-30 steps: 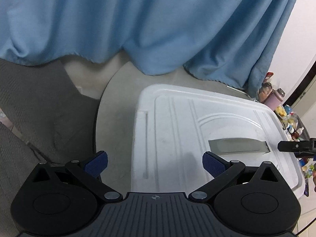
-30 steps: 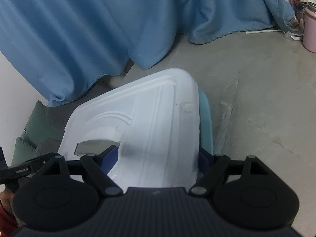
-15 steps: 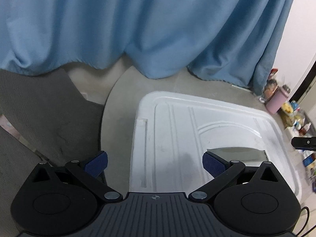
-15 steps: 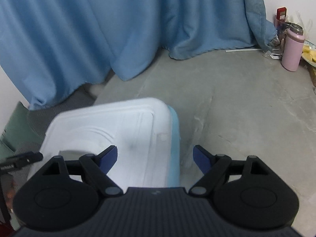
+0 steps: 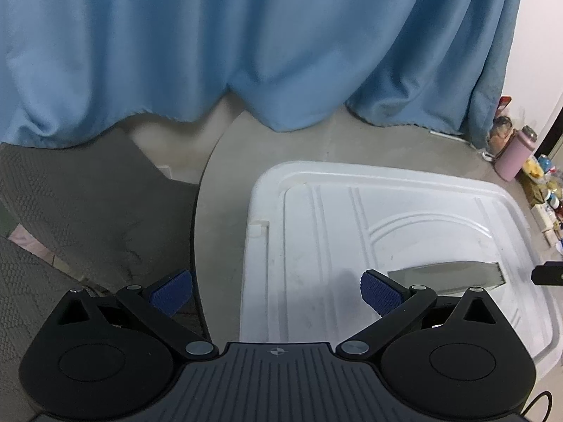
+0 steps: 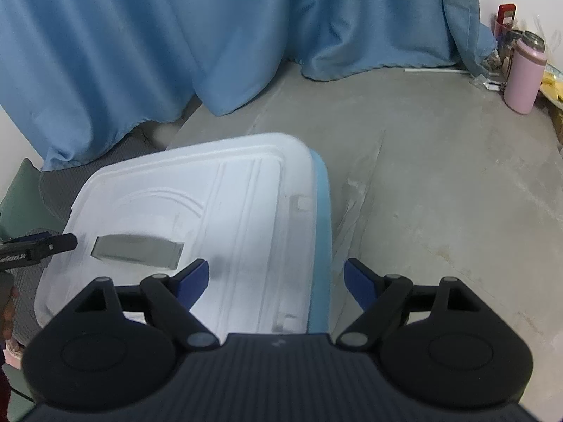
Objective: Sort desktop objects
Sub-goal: 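Press the lid flat onto the bin and open both tools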
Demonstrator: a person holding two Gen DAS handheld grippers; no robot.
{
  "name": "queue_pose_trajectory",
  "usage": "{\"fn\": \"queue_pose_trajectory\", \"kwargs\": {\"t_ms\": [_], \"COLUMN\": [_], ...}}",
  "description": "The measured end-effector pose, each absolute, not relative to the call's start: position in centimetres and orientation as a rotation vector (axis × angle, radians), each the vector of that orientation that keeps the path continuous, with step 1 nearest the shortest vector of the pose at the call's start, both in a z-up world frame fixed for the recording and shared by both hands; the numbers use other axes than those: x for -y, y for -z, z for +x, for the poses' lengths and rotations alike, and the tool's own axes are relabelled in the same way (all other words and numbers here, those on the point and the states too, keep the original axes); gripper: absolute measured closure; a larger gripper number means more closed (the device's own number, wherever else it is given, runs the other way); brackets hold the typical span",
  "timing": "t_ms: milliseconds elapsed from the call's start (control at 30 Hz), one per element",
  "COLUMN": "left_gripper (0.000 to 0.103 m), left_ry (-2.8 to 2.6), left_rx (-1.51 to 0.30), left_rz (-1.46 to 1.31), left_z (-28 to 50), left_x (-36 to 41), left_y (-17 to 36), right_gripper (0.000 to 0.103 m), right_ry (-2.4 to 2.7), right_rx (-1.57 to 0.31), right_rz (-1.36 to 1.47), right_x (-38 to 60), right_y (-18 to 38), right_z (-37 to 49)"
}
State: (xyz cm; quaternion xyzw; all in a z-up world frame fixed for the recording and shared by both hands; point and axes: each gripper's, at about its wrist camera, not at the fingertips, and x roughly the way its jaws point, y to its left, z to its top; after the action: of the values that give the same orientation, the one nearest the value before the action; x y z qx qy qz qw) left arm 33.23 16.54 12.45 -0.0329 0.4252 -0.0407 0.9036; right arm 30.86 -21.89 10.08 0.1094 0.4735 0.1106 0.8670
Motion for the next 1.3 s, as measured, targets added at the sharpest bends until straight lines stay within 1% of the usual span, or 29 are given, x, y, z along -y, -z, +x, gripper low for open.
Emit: {"fn": "queue_pose_trajectory", "kwargs": {"t_ms": [667,833,867,1000,1067,1300], "left_gripper": [0.001,0.001,0.002,0.011,0.013,0.014], "left_ry": [0.147,0.162,0.164,0.184,0.183,0.183], "left_rx": [-0.896,-0.904,-0.906,-0.915,-0.914,-0.924], "left_rz": [-0.057,-0.052,-0.053,-0.055,-0.036,-0.010], "left_z": [32.5,32.2,32.2,31.8,31.6,31.1], "left_x": [-14.6,-14.0,-14.0,-13.7,-13.5,-13.0], "left_y": [-11.4,-11.4,-11.4,-11.7,-11.7,-11.6], "right_gripper": [0.019,0.024,0.024,0.025,0.027,0.027], "right_ry": [-0.245,-0.259,-0.261,-0.241,-0.241,-0.242], "right_rx": [-0.993,-0.991,-0.990,-0.987,-0.992,-1.001], "right_rz": [0.226,0.206,0.203,0.201,0.205,0.200], "right_x": [21.7,21.6,21.6,22.2,22.3,22.3], "right_y": [-9.5,-9.7,-9.8,-9.8,-9.6,-9.2], "right_z": [30.3,30.1,30.1,30.1,30.1,30.1]}}
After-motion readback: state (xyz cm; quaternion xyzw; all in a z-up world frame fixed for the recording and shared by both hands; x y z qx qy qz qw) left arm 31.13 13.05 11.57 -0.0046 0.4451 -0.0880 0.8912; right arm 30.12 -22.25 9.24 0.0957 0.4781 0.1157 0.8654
